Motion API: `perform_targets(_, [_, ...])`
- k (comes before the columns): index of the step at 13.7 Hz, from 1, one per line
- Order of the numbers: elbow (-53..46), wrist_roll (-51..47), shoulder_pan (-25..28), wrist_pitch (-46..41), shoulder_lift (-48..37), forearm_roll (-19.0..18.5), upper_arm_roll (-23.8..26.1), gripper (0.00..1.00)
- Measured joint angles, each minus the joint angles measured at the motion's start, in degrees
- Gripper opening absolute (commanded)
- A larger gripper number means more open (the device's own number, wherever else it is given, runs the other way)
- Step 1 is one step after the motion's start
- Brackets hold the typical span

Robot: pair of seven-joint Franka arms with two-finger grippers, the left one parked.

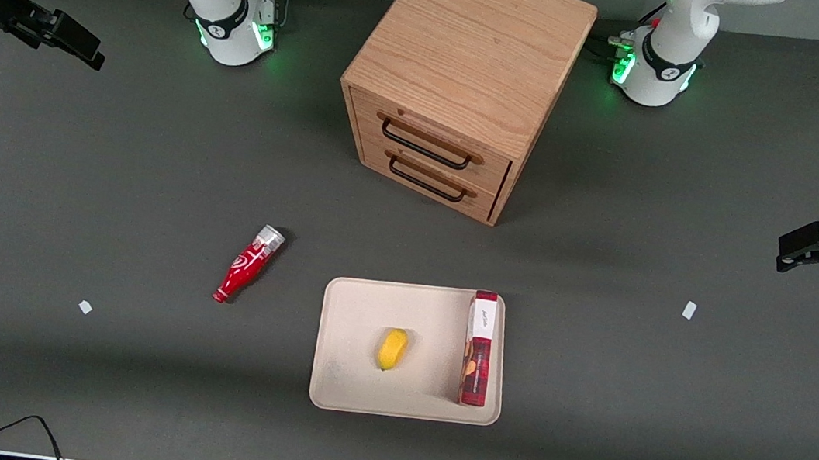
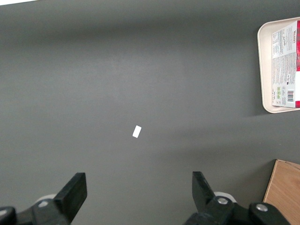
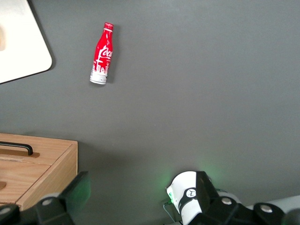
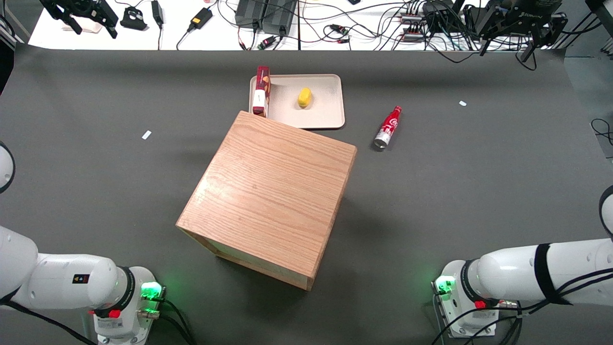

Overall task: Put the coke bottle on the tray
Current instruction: 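Move the right gripper down toward the red Coca-Cola bottle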

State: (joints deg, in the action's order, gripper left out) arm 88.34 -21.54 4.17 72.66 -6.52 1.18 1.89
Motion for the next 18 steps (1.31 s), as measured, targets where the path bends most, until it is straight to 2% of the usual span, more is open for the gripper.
perform_targets(6, [-0.1, 0.1, 0.1, 0.3, 0.1, 0.0, -0.5, 1.0])
perform_targets(9, [-1.8, -0.9, 0.3, 0.6, 0.9, 0.2, 0.9, 1.0])
perform_targets(12, [-5.5, -11.9, 0.5, 2.2, 7.5, 1.8, 5.2, 1.0])
perform_targets(15, [-4.0, -23.9, 0.8, 9.5, 16.8, 2.8, 8.2, 1.0])
perform_targets(18, [5.5, -29.8, 0.9, 23.8, 22.6, 2.8, 9.0, 1.0])
